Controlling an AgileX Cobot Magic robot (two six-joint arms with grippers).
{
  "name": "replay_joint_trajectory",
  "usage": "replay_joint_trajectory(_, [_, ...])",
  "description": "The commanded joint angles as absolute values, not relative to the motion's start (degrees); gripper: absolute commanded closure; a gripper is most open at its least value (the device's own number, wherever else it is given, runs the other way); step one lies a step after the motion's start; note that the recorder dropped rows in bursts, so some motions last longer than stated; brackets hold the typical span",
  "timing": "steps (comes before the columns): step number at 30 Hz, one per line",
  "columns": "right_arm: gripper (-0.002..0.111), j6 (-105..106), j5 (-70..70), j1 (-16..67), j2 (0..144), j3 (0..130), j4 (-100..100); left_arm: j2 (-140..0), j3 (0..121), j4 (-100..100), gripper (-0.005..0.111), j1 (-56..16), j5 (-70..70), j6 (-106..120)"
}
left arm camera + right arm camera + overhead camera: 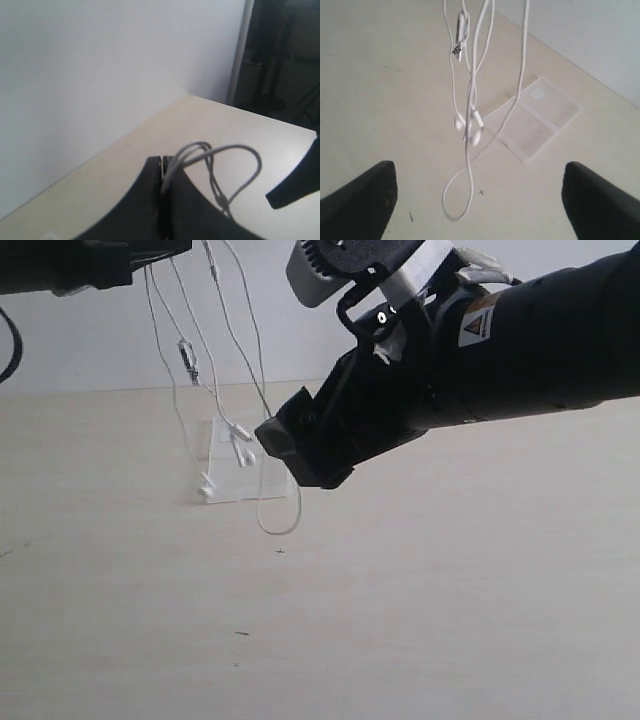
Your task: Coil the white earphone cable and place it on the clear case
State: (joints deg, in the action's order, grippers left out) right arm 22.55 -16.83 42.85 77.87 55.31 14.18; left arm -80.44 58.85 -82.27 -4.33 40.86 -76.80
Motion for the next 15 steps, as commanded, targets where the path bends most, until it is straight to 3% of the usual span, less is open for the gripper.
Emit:
replay_joint_trajectory(1, [0.024, 23.0, -17.9, 42.7, 77.4, 55.8, 16.1, -81.0, 59.3, -86.8, 0.107, 1.1, 50.8, -78.2])
replay_joint_trajectory(5, [0.024, 27.8, -18.1, 42.7, 77.4, 55.8, 22.6, -82.6, 62.1, -87.4, 0.107, 5.7, 62.6, -81.0])
replay_joint_trajectory(15, [0.024, 71.0, -20.2, 42.7, 81.3, 55.8, 64.8, -83.4, 64.0, -92.5, 0.107, 4.6, 67.1, -84.0])
